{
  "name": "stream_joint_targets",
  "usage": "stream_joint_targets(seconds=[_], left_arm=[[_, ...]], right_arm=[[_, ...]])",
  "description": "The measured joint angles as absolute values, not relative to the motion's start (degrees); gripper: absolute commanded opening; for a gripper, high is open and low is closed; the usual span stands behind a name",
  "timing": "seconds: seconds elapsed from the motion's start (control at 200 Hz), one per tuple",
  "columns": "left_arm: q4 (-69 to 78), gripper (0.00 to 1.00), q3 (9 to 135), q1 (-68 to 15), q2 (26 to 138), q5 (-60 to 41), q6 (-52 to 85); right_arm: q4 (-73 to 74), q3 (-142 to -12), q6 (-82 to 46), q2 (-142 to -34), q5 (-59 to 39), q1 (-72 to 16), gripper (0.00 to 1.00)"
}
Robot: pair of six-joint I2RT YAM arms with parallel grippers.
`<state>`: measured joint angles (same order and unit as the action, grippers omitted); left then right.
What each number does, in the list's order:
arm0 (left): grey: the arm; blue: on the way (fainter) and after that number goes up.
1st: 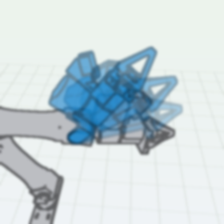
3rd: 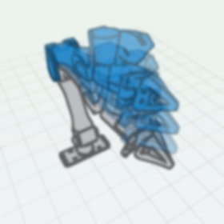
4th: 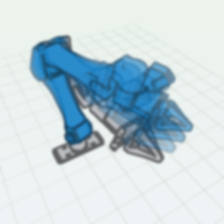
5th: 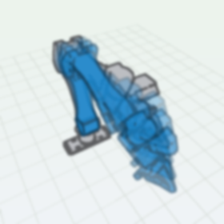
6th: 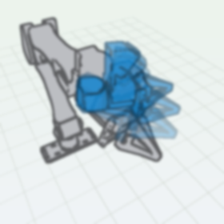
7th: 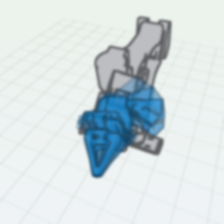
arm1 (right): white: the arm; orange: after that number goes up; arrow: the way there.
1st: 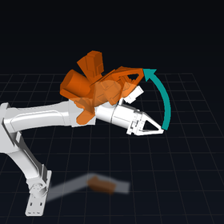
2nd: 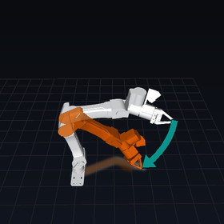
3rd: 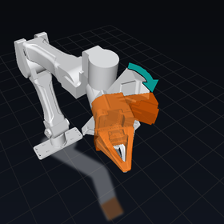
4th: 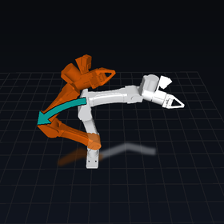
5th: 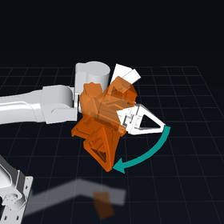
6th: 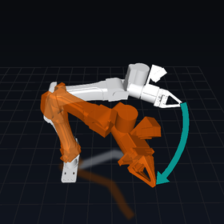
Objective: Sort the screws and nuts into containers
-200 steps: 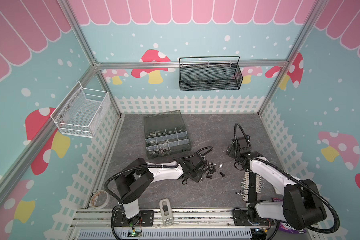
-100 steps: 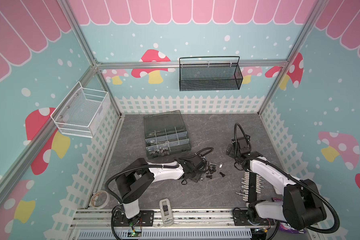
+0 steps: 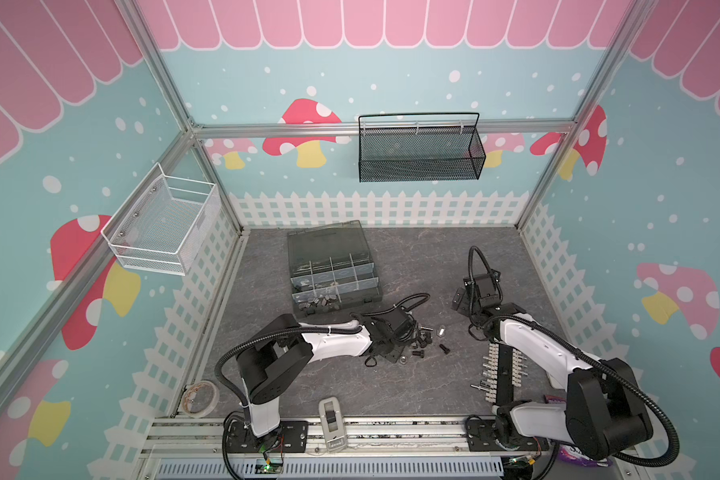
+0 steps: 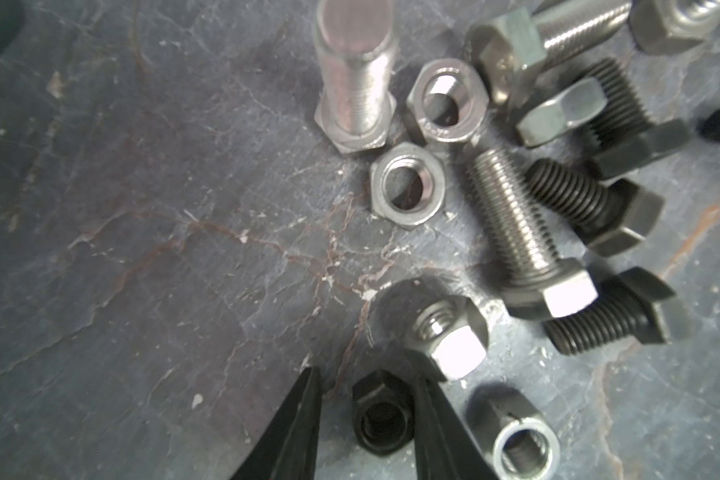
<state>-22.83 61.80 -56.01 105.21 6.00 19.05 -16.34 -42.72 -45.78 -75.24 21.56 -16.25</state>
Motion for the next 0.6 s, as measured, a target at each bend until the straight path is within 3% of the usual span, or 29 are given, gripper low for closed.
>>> stream_joint_targets(seconds=[0.355,0.6], left_arm=[[-23.33,0.37,61.82,-56.01,105.21,5.91,18.57],[-24.1,0.27,62.04,-55.99,105.21,5.93,18.17]], right_arm=[[-16.34,-42.72,-45.8,-75.26,21.54,-16.25,0.97],[-16.34,-42.72,-45.93,-75.29,21.56,-16.25,0.97]])
